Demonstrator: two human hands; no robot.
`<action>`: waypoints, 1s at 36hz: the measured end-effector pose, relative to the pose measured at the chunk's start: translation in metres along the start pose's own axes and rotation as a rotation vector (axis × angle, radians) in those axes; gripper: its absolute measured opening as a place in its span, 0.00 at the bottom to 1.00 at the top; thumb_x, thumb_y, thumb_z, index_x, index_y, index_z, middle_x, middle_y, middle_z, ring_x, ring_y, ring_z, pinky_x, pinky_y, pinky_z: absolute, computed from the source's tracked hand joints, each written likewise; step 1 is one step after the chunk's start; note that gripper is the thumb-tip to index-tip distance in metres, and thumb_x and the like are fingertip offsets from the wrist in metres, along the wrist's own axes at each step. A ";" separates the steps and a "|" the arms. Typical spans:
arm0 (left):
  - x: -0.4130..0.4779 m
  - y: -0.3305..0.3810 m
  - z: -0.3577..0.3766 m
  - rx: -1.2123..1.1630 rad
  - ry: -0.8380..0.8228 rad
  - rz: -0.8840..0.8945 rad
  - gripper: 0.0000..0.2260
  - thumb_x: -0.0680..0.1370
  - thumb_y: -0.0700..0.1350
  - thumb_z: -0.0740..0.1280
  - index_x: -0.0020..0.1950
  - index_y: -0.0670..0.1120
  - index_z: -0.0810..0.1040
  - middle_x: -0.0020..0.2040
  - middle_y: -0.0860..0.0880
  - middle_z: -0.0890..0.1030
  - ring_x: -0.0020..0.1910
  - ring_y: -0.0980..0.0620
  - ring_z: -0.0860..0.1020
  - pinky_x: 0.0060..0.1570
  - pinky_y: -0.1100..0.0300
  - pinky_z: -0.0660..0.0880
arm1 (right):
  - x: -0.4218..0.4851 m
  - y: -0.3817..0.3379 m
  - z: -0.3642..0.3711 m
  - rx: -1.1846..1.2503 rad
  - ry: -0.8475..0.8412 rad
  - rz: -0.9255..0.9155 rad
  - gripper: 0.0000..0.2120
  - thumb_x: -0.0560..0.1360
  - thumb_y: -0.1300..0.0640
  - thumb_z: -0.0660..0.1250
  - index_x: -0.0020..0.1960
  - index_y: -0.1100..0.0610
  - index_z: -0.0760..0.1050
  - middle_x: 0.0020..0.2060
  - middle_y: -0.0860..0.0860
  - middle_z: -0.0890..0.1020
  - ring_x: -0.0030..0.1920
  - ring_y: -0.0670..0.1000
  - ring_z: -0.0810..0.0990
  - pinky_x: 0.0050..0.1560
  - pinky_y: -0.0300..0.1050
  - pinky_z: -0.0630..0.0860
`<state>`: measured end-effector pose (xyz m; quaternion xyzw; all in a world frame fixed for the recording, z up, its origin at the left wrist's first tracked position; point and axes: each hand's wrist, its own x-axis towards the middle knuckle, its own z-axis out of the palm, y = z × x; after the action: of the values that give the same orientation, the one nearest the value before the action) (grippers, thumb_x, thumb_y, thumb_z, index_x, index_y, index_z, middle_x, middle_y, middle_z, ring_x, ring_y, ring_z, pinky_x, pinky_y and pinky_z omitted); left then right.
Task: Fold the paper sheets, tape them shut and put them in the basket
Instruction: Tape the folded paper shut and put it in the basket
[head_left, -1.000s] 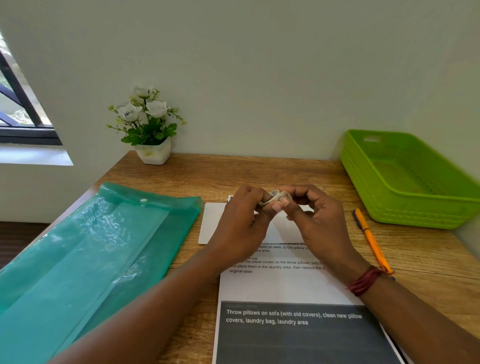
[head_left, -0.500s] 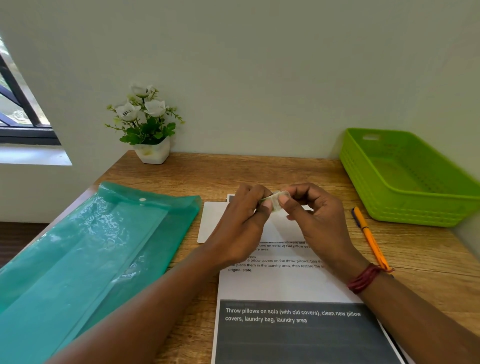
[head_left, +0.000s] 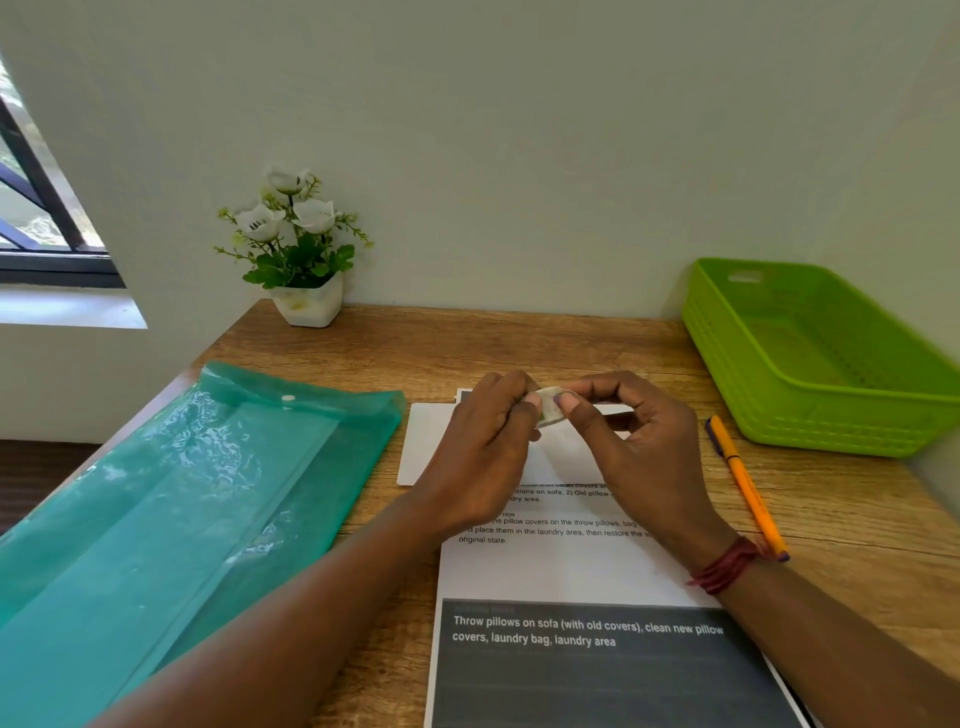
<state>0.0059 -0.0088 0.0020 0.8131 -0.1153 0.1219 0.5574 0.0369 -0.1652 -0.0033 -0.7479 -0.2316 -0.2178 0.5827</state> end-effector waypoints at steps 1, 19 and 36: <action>0.000 0.000 0.000 0.002 0.004 -0.001 0.10 0.84 0.43 0.56 0.44 0.51 0.71 0.48 0.47 0.74 0.51 0.47 0.76 0.52 0.49 0.80 | 0.000 0.000 0.000 -0.012 0.005 -0.012 0.03 0.74 0.59 0.73 0.47 0.56 0.83 0.42 0.44 0.84 0.45 0.45 0.83 0.41 0.35 0.77; 0.000 -0.002 0.000 0.003 0.001 -0.027 0.09 0.80 0.52 0.55 0.44 0.54 0.71 0.48 0.49 0.74 0.50 0.48 0.75 0.51 0.43 0.78 | -0.002 -0.001 -0.001 -0.104 0.049 -0.163 0.04 0.74 0.60 0.73 0.48 0.59 0.83 0.42 0.47 0.84 0.45 0.45 0.83 0.41 0.35 0.78; 0.001 -0.003 -0.002 -0.011 0.006 -0.063 0.10 0.84 0.49 0.55 0.50 0.45 0.72 0.50 0.47 0.76 0.53 0.47 0.76 0.52 0.44 0.79 | -0.001 -0.002 -0.001 -0.067 0.047 -0.110 0.06 0.75 0.55 0.71 0.48 0.57 0.83 0.43 0.45 0.84 0.46 0.44 0.82 0.41 0.33 0.77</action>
<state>0.0079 -0.0063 0.0000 0.8130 -0.0885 0.1062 0.5656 0.0352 -0.1662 -0.0021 -0.7479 -0.2513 -0.2746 0.5496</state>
